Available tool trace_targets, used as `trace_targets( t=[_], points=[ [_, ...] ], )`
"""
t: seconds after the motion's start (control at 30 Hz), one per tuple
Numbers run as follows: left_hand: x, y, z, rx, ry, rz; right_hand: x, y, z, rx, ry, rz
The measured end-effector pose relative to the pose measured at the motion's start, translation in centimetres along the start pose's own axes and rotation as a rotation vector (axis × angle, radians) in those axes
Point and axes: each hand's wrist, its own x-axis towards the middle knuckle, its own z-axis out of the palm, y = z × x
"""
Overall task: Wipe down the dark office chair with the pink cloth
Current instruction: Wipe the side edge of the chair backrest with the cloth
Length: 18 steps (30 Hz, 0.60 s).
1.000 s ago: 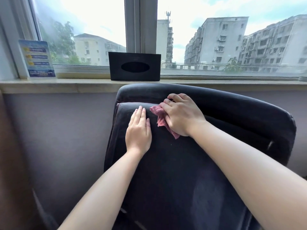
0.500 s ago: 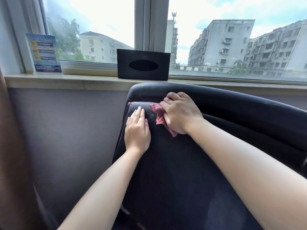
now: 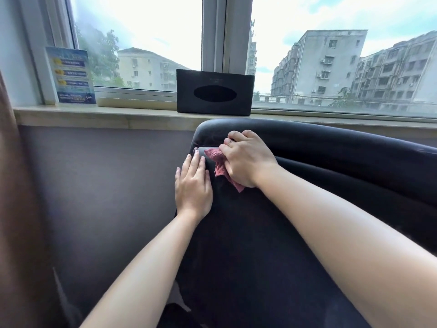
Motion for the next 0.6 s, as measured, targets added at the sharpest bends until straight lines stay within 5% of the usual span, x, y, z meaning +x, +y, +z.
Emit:
trace_targets(
  t=[0.6],
  points=[
    [0.7,-1.2,-1.6,-0.079,-0.184,-0.172,5.2,-2.7,1.6,-0.019,-0.060,-0.093]
  ],
)
